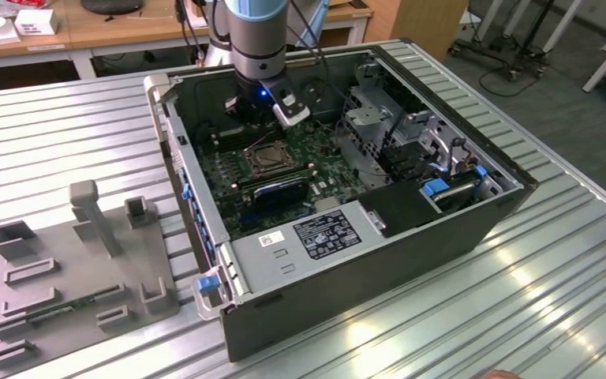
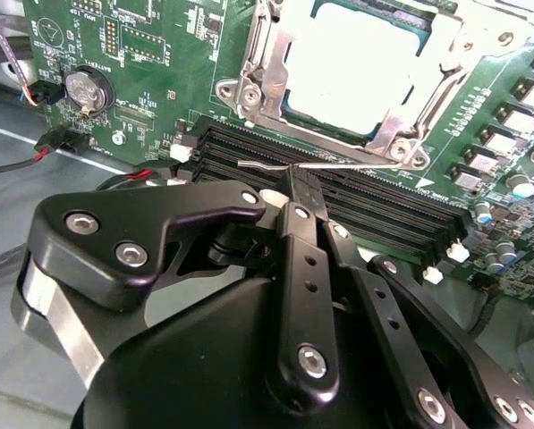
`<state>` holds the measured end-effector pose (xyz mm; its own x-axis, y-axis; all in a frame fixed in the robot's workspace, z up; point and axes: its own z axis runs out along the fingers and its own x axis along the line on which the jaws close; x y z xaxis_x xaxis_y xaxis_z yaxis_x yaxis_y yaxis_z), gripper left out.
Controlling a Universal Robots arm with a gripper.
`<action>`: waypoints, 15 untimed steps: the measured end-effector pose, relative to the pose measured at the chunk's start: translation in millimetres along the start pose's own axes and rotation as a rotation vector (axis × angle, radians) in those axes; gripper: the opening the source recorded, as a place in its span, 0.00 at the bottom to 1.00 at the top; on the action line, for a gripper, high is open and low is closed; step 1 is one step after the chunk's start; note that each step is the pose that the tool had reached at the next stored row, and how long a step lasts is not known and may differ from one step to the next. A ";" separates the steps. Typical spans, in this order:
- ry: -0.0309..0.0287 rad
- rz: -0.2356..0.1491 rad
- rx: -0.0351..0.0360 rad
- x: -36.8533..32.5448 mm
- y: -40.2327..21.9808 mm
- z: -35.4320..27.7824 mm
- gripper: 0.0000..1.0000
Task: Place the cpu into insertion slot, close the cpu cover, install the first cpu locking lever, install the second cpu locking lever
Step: 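Install the first cpu locking lever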
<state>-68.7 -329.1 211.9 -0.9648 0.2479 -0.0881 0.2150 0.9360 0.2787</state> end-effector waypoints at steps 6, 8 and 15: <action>0.0000 0.000 0.0000 -0.6 -0.8 3.4 0.10; 0.0000 0.000 0.0000 -0.5 -1.2 4.9 0.10; 0.0000 0.000 0.0000 -0.6 -2.4 9.7 0.10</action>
<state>-67.1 -329.1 202.0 -0.9648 0.2479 -0.0881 0.2151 0.9360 0.2787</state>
